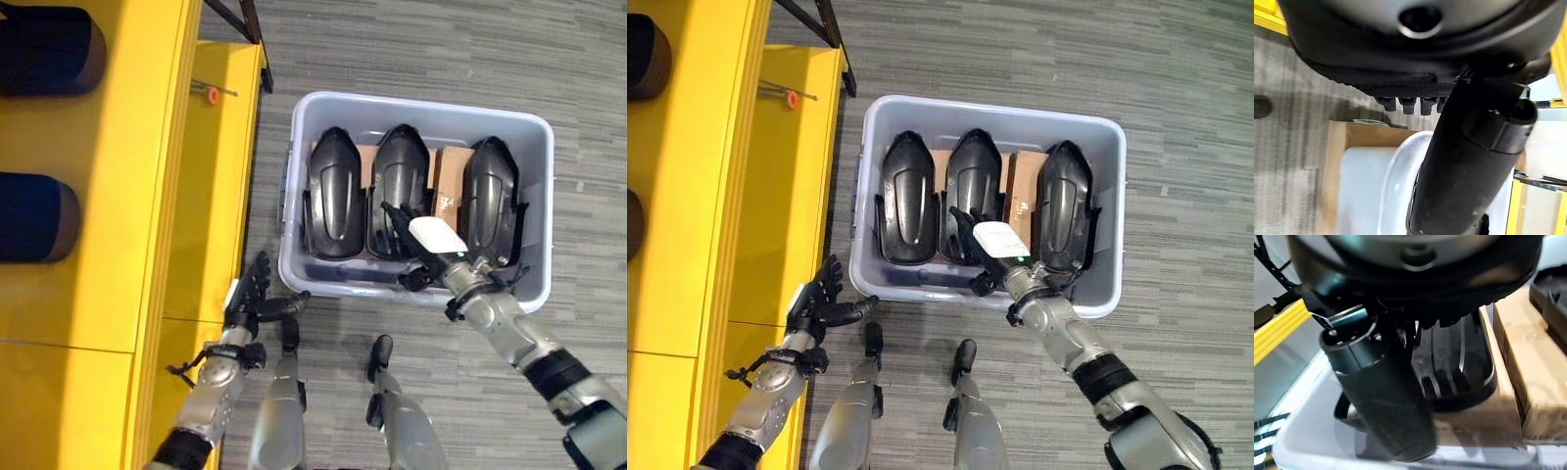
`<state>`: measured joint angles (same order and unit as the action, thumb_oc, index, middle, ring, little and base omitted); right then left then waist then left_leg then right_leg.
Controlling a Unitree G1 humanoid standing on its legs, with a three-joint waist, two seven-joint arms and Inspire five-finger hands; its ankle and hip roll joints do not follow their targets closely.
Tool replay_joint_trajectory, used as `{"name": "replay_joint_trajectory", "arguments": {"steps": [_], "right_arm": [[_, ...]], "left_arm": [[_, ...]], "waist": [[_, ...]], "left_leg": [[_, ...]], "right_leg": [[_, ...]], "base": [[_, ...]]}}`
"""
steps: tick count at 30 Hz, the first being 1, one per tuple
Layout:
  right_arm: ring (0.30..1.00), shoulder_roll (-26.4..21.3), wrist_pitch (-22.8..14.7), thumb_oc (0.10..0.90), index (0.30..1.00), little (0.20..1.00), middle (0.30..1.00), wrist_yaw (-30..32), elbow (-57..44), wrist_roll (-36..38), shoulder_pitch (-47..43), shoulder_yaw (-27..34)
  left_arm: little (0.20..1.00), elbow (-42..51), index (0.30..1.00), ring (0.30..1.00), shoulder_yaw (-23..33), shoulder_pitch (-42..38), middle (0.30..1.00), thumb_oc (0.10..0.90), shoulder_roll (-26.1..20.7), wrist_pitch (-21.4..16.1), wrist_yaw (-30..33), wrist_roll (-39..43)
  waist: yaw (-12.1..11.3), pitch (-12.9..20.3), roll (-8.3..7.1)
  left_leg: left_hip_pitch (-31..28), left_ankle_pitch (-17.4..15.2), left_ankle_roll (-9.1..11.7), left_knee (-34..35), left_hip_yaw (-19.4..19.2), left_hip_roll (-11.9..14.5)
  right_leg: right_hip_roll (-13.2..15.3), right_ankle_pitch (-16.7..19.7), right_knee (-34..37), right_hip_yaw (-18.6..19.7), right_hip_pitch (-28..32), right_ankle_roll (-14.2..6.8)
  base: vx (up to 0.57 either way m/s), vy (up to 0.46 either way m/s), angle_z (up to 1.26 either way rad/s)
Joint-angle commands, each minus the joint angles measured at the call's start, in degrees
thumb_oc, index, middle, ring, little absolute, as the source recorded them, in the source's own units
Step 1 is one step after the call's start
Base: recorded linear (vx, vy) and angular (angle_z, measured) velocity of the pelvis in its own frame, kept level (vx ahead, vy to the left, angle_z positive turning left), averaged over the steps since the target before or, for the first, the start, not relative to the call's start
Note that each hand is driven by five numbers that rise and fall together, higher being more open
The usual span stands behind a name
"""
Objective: Move parts from the plastic box to the shelf.
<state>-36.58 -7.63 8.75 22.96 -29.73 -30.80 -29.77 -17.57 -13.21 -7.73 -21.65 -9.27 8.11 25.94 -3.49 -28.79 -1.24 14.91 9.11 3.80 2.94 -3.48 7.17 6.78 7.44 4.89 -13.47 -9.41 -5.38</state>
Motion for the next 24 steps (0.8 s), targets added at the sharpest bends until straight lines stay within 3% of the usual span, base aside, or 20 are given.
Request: {"name": "replay_joint_trajectory", "arguments": {"steps": [1, 24], "right_arm": [[1.0, -2.2, -0.5, 0.9, 1.0, 1.0, 1.0, 5.5, -3.7, -3.6, -4.2, 0.6], [1.0, 1.3, 4.7, 0.9, 1.0, 1.0, 1.0, 13.2, 3.3, -8.3, -7.8, 1.3]], "left_arm": [[1.0, 3.9, 1.0, 1.0, 1.9, 0.5, 1.0, 0.9, -1.2, -6.0, 1.8, -2.6], [1.0, 5.0, 1.0, 1.0, 2.1, 0.3, 1.0, 0.9, -0.9, -6.8, 4.4, -2.0]], "waist": [[0.2, 4.3, -1.3], [-0.8, 0.8, 0.22]], "left_leg": [[-0.2, -4.2, 0.5, -5.7, -1.1, 0.9], [5.1, -4.9, -0.1, -7.4, -1.1, -1.0]], "right_leg": [[3.3, -3.8, -6.4, -1.2, 0.7, -2.5], [4.8, -2.7, -6.0, -1.9, -2.9, -3.0]], "base": [[0.0, 0.0, 0.0], [0.0, 0.002, 0.01]]}}
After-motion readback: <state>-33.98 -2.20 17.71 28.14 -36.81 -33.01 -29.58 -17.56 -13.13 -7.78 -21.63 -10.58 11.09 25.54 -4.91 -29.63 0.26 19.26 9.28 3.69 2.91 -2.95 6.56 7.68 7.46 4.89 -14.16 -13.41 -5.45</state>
